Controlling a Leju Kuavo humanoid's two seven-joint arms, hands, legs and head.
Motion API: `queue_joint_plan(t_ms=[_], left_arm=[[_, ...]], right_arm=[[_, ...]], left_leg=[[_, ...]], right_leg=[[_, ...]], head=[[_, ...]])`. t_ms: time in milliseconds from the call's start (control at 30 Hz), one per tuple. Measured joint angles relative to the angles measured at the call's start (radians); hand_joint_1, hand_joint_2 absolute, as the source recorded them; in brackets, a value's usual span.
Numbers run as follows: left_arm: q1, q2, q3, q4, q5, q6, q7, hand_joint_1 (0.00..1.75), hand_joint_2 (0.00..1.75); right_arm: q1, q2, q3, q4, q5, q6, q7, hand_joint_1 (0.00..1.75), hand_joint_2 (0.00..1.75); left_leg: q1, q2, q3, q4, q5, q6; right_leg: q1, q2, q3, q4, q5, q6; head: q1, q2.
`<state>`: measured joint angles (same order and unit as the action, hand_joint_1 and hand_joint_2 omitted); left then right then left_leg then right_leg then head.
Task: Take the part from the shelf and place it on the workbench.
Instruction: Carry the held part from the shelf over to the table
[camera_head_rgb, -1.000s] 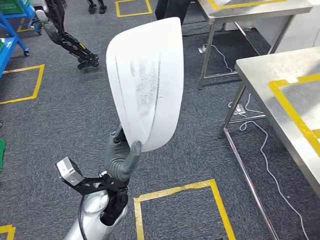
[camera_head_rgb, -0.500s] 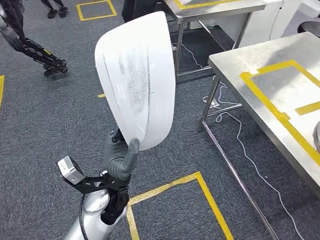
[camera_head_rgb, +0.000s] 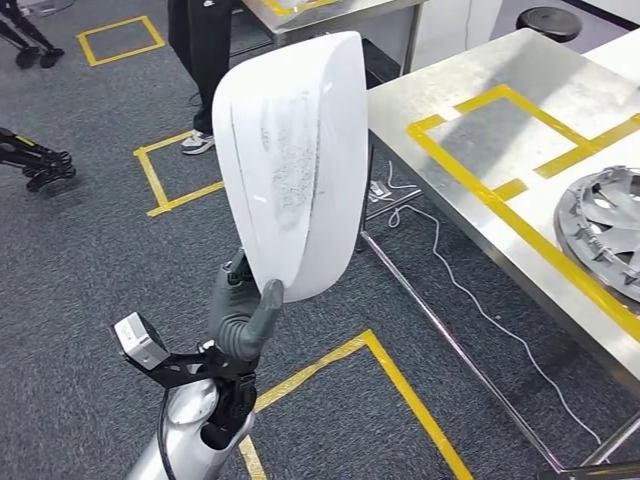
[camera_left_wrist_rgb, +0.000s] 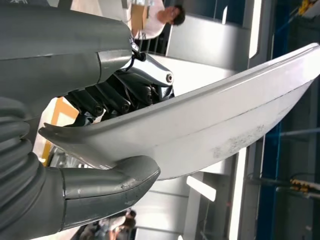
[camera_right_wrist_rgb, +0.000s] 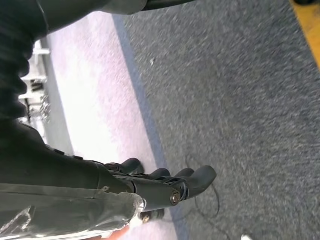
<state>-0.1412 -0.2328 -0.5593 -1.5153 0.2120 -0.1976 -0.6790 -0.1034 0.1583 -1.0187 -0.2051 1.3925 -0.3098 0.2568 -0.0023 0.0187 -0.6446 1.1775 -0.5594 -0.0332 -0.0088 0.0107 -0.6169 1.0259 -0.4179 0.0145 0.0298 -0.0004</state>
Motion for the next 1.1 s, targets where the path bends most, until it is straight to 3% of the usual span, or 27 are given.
queue_joint_plan(t_ms=[67,100,167,200,267,300,333,367,433,500,567,600,667,733,800,867,933,1000,1067,1100], left_arm=[[0.001,0.001,0.000,0.002,0.000,0.000,0.000,1.75,1.75],[0.001,0.001,0.000,0.002,0.000,0.000,0.000,1.75,1.75],[0.001,0.000,0.000,0.003,0.000,0.000,0.000,1.75,1.75],[0.001,0.000,0.000,0.003,0.000,0.000,0.000,1.75,1.75],[0.000,0.000,0.000,0.003,0.000,-0.001,0.001,1.75,1.75],[0.000,-0.001,0.000,0.003,0.000,-0.001,0.001,1.75,1.75],[0.000,-0.002,0.000,0.003,0.000,-0.001,0.002,1.75,1.75],[0.000,-0.002,0.000,0.003,0.000,-0.001,0.002,1.75,1.75],[-0.001,-0.003,0.000,0.003,0.000,-0.002,0.002,1.75,1.75],[-0.001,-0.003,0.001,0.003,0.000,-0.002,0.002,1.75,1.75],[-0.001,-0.003,0.002,0.004,0.000,-0.002,0.002,1.75,1.75],[-0.001,-0.003,0.002,0.005,0.000,-0.002,0.002,1.75,1.75],[-0.001,-0.003,0.002,0.005,0.000,-0.002,0.002,1.75,1.75],[-0.001,-0.003,0.003,0.005,-0.001,-0.002,0.002,1.75,1.75],[-0.002,-0.002,0.004,0.005,-0.001,-0.002,0.002,1.75,1.75],[-0.003,-0.003,0.004,0.005,-0.001,-0.002,0.003,1.75,1.75],[-0.004,-0.003,0.004,0.005,-0.001,-0.002,0.002,1.75,1.75],[-0.004,-0.002,0.004,0.006,-0.001,-0.002,0.002,1.75,1.75],[-0.003,-0.001,0.005,0.007,-0.001,-0.002,0.003,1.75,1.75],[-0.003,0.000,0.005,0.007,-0.001,-0.002,0.003,1.75,1.75]], right_arm=[[0.000,0.000,0.000,0.000,-0.002,0.000,-0.001,0.00,1.75],[0.001,0.000,0.000,0.000,-0.002,0.000,-0.001,0.00,1.75],[0.002,0.000,0.000,0.000,-0.004,0.000,-0.001,0.00,1.75],[0.001,0.000,0.000,0.000,-0.004,0.000,-0.001,0.00,1.75],[0.000,0.000,0.000,-0.001,-0.004,0.000,-0.001,0.00,1.75],[0.001,0.000,0.000,-0.001,-0.004,0.000,-0.001,0.00,1.75],[0.004,0.000,0.000,-0.002,-0.004,0.000,-0.001,0.00,1.75],[0.007,0.000,0.000,-0.002,-0.004,0.000,-0.001,0.00,1.75],[0.010,0.000,0.000,-0.002,-0.004,0.000,0.000,0.00,1.75],[0.007,0.000,0.000,-0.002,-0.004,0.000,0.000,0.00,1.75],[0.005,0.000,0.000,-0.002,-0.004,0.000,-0.001,0.00,1.75],[0.005,0.000,0.000,-0.002,-0.004,0.000,-0.001,0.00,1.75],[0.006,0.000,0.000,-0.002,-0.004,0.000,-0.001,0.00,1.75],[0.003,0.000,0.000,-0.002,-0.003,0.000,-0.001,0.00,1.75],[0.000,0.000,0.000,-0.002,-0.002,0.000,-0.001,0.00,1.75],[0.001,0.000,0.000,-0.002,-0.002,0.000,-0.001,0.00,1.75],[0.002,0.000,0.000,-0.002,-0.003,0.000,-0.001,0.00,1.75],[0.001,0.000,0.000,-0.002,-0.003,0.000,-0.001,0.00,1.75],[-0.001,0.000,0.000,-0.002,-0.002,0.000,-0.001,0.00,1.75],[-0.001,0.000,0.000,-0.002,-0.002,0.000,-0.001,0.00,1.75]], left_leg=[[0.001,-0.009,-0.054,0.100,-0.029,-0.003],[0.002,-0.011,-0.058,0.101,-0.014,-0.003],[0.007,-0.025,-0.015,0.006,0.055,-0.004],[0.012,-0.048,0.018,-0.063,0.085,-0.005],[0.018,-0.085,0.059,-0.150,0.108,-0.002],[0.018,-0.093,0.065,-0.165,0.106,0.003],[0.017,-0.085,0.065,-0.167,0.106,0.012],[0.016,-0.076,0.065,-0.169,0.107,0.019],[0.015,-0.054,0.067,-0.172,0.110,0.034],[0.011,-0.029,0.068,-0.173,0.109,0.043],[0.008,-0.004,0.069,-0.173,0.107,0.045],[0.007,0.008,0.070,-0.172,0.106,0.045],[0.007,0.030,0.075,-0.172,0.101,0.042],[0.001,0.048,0.082,-0.170,0.094,0.034],[-0.005,0.064,0.084,-0.168,0.091,0.027],[-0.004,0.077,0.087,-0.169,0.088,0.019],[0.001,0.055,0.079,-0.147,0.067,0.008],[0.003,0.012,0.031,-0.045,0.012,0.001],[0.003,-0.006,-0.034,0.077,-0.037,0.000],[0.003,-0.008,-0.051,0.109,-0.046,0.000]], right_leg=[[-0.001,0.024,-0.001,0.000,0.001,-0.001],[-0.002,0.037,-0.002,0.000,0.001,0.000],[-0.006,0.064,-0.001,0.001,0.003,0.005],[-0.006,0.077,-0.003,0.003,0.004,0.010],[-0.007,0.099,-0.011,0.005,0.006,0.023],[-0.008,0.108,-0.016,0.005,0.009,0.030],[-0.011,0.115,-0.020,0.001,0.011,0.036],[-0.012,0.108,-0.023,0.002,0.011,0.041],[-0.009,0.058,-0.048,0.046,-0.017,0.047],[-0.006,0.007,-0.104,0.169,-0.081,0.049],[-0.006,-0.001,-0.156,0.281,-0.122,0.050],[-0.006,-0.002,-0.156,0.288,-0.116,0.051],[-0.006,-0.018,-0.098,0.187,-0.059,0.049],[0.000,-0.056,-0.026,0.058,-0.015,0.043],[0.005,-0.069,-0.006,0.016,-0.009,0.034],[0.004,-0.046,-0.012,0.016,-0.006,0.022],[0.001,-0.025,-0.011,0.013,-0.003,0.012],[-0.003,-0.004,-0.011,0.011,-0.001,0.005],[-0.004,0.015,-0.012,0.011,0.000,0.001],[-0.004,0.021,-0.013,0.011,0.001,0.001]], head=[[-0.002,0.000],[-0.001,0.000],[-0.002,0.000],[-0.002,0.000],[-0.004,0.000],[-0.005,0.000],[-0.005,0.000],[-0.006,0.000],[0.000,0.000],[0.006,0.000],[0.006,0.000],[0.006,0.000],[0.006,0.000],[0.006,0.000],[0.005,0.000],[0.005,0.000],[0.004,0.000],[0.002,0.000],[0.000,0.000],[0.000,0.000]])
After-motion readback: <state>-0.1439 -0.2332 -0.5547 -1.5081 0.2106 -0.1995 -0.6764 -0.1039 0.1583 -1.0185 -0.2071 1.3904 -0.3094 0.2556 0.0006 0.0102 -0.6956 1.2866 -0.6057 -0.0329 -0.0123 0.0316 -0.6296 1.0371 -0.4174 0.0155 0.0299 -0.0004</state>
